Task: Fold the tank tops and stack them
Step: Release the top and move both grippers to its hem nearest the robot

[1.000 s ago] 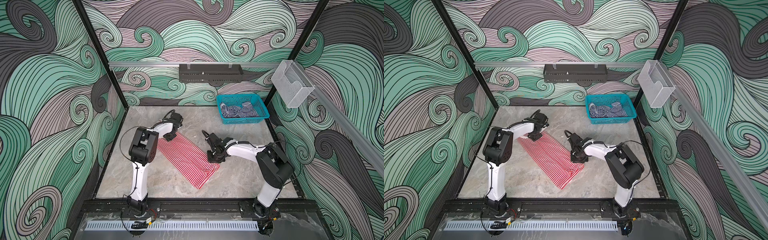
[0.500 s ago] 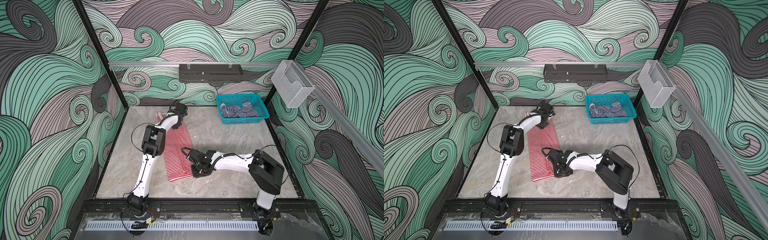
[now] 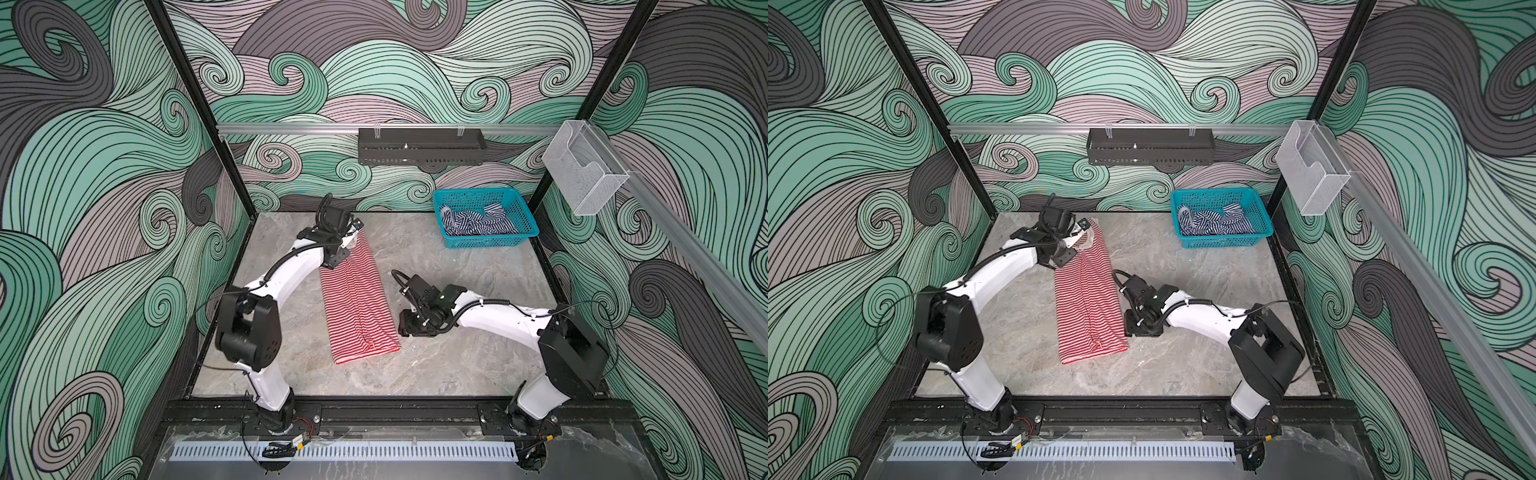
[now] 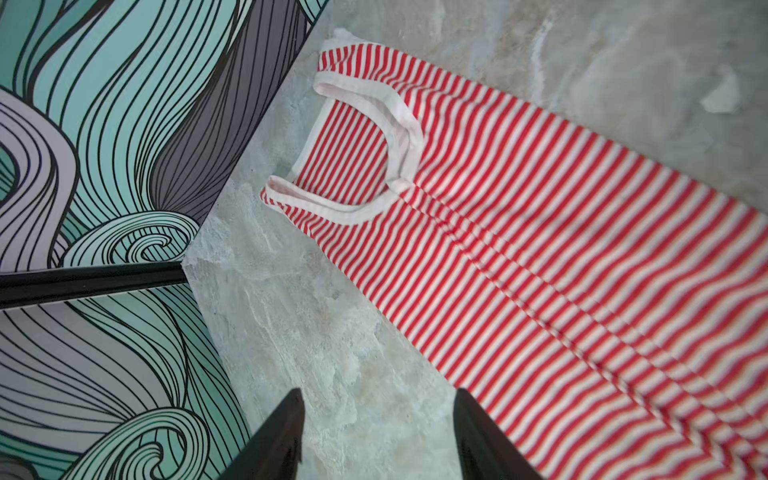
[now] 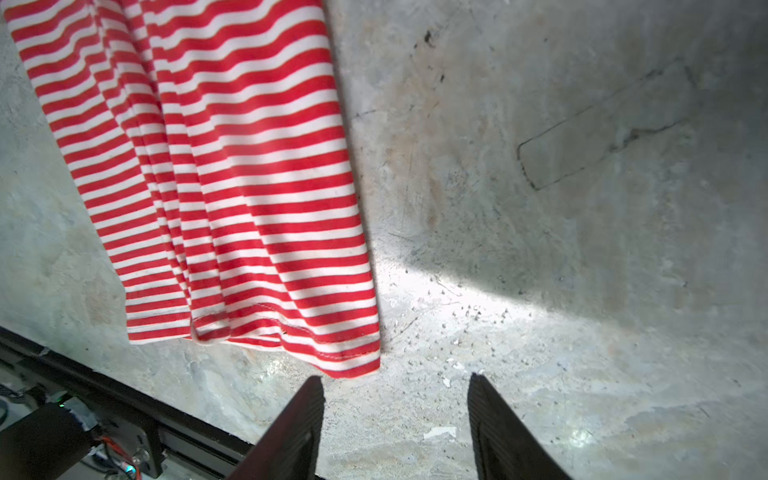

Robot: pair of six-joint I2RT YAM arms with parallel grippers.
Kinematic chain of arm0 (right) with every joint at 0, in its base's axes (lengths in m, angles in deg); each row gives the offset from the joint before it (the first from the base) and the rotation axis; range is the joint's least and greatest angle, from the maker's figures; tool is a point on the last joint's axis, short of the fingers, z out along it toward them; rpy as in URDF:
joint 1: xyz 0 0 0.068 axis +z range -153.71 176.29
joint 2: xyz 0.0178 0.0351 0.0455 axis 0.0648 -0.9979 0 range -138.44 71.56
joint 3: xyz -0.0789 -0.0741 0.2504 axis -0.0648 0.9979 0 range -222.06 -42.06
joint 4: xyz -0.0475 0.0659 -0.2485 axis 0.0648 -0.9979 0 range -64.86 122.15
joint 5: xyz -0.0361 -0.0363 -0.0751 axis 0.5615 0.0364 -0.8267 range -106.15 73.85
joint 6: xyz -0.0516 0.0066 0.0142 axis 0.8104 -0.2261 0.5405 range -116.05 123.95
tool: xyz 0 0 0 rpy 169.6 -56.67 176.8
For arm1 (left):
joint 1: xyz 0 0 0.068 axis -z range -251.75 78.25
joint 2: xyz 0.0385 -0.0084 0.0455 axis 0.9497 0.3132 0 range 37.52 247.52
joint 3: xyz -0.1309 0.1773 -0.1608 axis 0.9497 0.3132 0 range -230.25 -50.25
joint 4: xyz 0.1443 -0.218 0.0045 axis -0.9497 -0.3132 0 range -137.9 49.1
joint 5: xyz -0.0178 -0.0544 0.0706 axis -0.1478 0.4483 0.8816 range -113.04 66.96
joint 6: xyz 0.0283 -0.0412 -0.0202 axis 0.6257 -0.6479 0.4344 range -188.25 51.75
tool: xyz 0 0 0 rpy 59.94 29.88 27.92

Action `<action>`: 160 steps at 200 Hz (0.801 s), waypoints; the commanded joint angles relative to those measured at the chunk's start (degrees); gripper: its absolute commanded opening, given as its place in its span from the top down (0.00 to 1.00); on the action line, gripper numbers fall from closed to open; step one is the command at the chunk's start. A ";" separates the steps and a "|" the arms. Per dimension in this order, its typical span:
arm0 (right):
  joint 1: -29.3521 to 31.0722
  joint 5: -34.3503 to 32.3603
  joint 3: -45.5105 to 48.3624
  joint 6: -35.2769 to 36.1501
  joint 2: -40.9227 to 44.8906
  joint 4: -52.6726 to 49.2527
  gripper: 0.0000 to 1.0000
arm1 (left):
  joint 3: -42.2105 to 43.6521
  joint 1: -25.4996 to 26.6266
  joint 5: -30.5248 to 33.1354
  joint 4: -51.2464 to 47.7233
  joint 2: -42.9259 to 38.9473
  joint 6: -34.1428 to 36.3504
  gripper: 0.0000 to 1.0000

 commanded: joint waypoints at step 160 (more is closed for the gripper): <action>-1.78 18.65 9.39 -6.46 -8.19 20.72 0.58 | 34.15 3.34 -23.77 -15.29 -33.25 -3.47 0.22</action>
